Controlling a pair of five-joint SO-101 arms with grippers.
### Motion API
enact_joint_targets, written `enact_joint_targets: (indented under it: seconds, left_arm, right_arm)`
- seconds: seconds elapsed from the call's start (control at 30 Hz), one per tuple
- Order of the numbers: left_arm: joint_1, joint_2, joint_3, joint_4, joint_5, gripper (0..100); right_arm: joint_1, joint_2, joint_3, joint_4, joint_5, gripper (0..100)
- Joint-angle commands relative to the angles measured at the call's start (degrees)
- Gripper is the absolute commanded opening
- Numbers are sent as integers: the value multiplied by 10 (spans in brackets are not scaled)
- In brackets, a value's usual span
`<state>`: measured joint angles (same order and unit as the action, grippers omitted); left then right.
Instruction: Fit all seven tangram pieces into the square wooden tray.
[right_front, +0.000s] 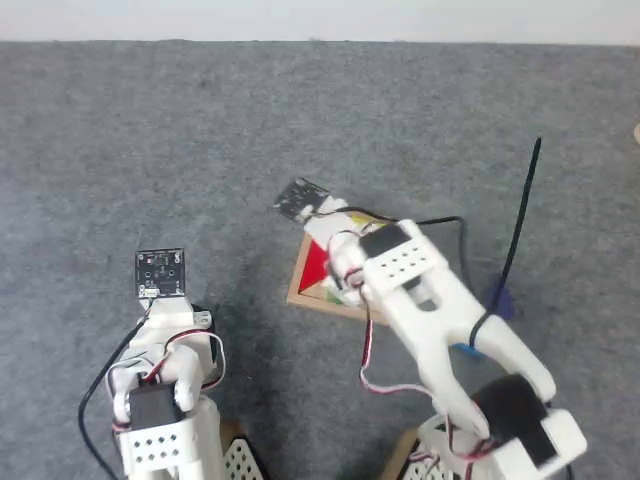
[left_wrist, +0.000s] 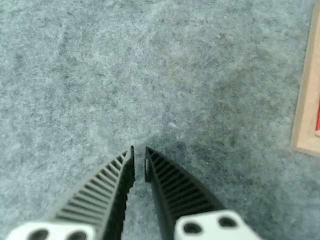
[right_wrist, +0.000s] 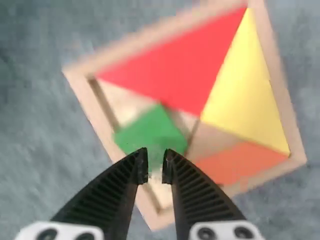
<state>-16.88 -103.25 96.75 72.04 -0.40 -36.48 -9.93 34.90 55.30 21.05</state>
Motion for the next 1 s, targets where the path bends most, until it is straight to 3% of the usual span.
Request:
enact_joint_targets:
  seconds: [0.0,0.23,0.6,0.97]
  left_arm:
    - [4,-10,-3,2,-3,36]
    - [4,-10,-3,2,-3,36]
    - [4,-10,-3,2,-3,36]
    - [4,-10,-3,2,-3,36]
  right_arm:
    - [-37,-27,-23,-33,-52,76]
    - [-41,92,-33,-70,-64,76]
    - [-10,135,-84,23,-32,73]
    - [-7,-40,-13,21,-38,72]
